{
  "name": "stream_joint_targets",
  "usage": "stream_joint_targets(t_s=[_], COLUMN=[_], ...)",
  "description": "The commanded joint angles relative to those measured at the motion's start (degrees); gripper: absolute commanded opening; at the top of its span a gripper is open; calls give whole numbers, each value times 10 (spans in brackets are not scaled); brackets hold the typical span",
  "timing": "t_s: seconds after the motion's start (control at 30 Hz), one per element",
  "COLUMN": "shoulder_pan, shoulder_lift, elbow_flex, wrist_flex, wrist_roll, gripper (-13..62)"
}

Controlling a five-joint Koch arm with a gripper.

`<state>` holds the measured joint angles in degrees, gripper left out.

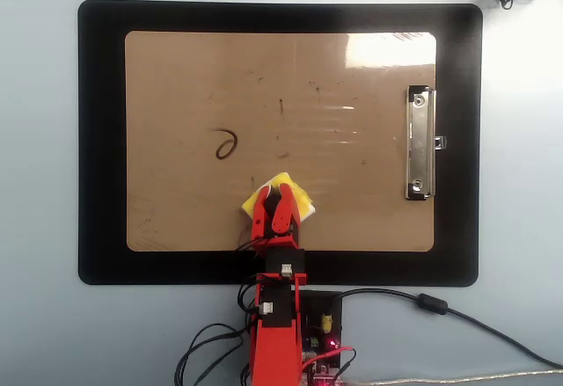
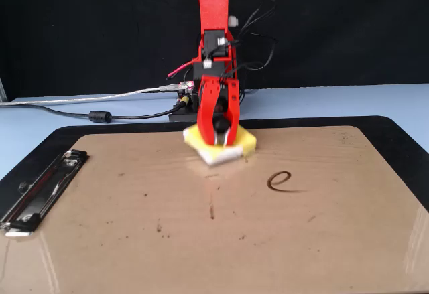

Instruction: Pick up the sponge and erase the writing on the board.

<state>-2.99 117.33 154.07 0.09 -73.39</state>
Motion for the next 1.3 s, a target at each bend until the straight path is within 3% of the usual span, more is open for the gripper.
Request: stream_joint_targets(t_s=[0.0,0.13,0.23,0.33,0.53,0.6,0.8,0.87,0.93,1.17,1.27], shoulder_pan=[-5,1,1,0,-2,-3,-1,-4,-4,-1,-2], shoulder_lift=[-101,-411,-526,-446,-107,-116,-515,-582,-554,-232,-277], elbow_flex=[-121,-430,-561,-441,-109,-102,-490,-569,-533,-189,-254], wrist_flex=[-16,-23,-17,-22,-18,-32,-97,-91,-81,-79,-87], wrist_roll=[5,25,29,25,30,29,29,26,25,28,27], gripper=[-80,-80,-80,-80,-80,-80,-80,-80,-80,-80,-80])
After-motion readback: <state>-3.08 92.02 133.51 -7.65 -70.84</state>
